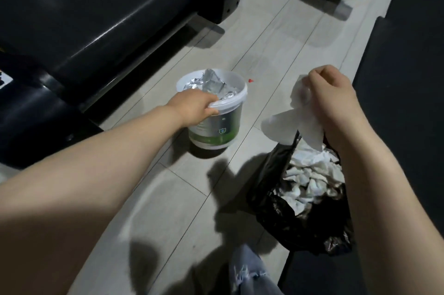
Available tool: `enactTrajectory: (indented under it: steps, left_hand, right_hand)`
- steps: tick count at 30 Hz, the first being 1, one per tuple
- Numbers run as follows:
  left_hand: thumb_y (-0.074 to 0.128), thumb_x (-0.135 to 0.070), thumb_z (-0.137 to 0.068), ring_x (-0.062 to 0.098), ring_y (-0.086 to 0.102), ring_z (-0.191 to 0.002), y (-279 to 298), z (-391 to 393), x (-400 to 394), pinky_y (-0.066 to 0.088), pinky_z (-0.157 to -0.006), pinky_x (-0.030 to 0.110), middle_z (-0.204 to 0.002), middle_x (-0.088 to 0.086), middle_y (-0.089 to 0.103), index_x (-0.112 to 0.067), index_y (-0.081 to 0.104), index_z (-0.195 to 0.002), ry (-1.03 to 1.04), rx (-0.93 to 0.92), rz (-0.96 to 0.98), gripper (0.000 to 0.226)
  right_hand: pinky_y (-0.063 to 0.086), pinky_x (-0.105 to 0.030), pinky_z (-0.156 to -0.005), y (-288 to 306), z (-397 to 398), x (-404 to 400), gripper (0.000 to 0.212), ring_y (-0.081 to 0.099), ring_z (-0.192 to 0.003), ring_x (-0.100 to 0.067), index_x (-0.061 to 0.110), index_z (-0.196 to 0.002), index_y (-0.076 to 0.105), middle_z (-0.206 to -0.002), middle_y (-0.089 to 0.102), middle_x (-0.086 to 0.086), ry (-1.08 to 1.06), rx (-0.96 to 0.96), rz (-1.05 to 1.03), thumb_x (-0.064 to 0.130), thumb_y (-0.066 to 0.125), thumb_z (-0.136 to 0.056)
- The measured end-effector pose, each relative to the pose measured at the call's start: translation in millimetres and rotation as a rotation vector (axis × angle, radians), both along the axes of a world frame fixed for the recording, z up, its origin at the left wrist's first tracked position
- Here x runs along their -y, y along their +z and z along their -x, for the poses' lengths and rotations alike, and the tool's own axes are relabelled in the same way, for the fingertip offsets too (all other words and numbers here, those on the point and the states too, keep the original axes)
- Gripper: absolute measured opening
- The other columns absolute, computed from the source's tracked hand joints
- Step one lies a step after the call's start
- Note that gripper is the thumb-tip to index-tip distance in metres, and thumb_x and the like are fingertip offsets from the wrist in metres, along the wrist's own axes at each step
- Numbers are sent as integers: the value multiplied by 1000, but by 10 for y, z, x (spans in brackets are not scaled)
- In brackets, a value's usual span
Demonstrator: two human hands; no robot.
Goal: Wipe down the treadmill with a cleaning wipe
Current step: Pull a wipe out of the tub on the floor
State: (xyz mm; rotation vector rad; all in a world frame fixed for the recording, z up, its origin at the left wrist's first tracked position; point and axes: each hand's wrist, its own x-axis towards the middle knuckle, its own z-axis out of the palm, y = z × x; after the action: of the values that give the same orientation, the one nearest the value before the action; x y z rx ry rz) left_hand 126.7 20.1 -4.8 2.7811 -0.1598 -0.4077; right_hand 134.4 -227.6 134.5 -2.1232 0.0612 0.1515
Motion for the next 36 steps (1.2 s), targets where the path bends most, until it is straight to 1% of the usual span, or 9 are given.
enactTrajectory:
  steps: [5,8,12,19,22,25,27,32,36]
  left_hand:
    - [50,-46,-99,30,57,-106,21,-481,197,36,-75,33,-113,6,64,-27,59,-101,49,9,-92,21]
    - [52,-49,-97,32,57,-110,48,-660,355,41,-79,36,-117,8,62,-21,63,-106,107,-3,-135,31]
    - [61,-49,-92,30,59,-97,-51,-792,615,38,-71,33,-91,5,62,-19,58,-81,156,-72,-41,32]
    - [64,-35,-92,30,55,-91,-315,-850,863,35,-73,31,-95,11,61,-12,58,-88,156,-142,50,24]
    - [63,-34,-94,31,58,-104,-284,-850,838,42,-81,33,-109,10,64,-9,63,-109,166,-173,74,30]
    - [59,-27,-96,28,56,-117,-190,-779,717,43,-98,33,-126,5,63,-12,58,-131,209,-161,166,38]
    - [55,-23,-97,24,57,-119,-90,-678,610,42,-100,31,-129,0,62,-17,55,-135,262,-97,231,38]
    - [55,-17,-97,15,59,-113,186,-225,417,42,-98,26,-120,-6,65,-23,62,-127,311,34,395,32]
    - [60,-19,-97,9,58,-115,608,141,488,44,-105,28,-122,-9,65,-24,64,-122,243,3,691,26]
  right_hand:
    - [40,-16,-48,17,37,396,18,50,-49,2,22,-74,53,-51,58,18,-73,-39,10,17,43,-88]
    - [39,-22,-55,-64,63,580,14,51,-55,-9,23,-76,54,-53,58,15,-124,-112,-15,21,46,-87]
    - [37,-18,-45,-135,101,651,12,46,-50,-7,21,-80,54,-51,56,15,-113,-129,1,20,45,-88]
    - [34,-12,-41,-189,103,743,14,43,-47,-1,22,-75,51,-49,54,18,-99,-104,-1,18,46,-88]
    - [37,-21,-51,-224,131,797,13,46,-56,-7,23,-76,51,-51,55,17,-99,-117,-15,20,47,-88]
    - [37,-25,-56,-260,169,846,14,48,-59,-9,23,-73,52,-54,56,14,-114,-143,-62,19,48,-85]
    - [38,-26,-59,-294,188,857,14,49,-60,-11,23,-71,53,-57,56,12,-131,-151,-95,18,49,-84]
    - [41,-20,-53,-266,236,624,13,53,-55,-11,17,-79,55,-57,57,6,-79,-185,-192,14,49,-90]
    - [41,-34,-67,-26,203,274,8,53,-71,-20,17,-85,57,-75,58,-6,42,-176,-226,20,52,-92]
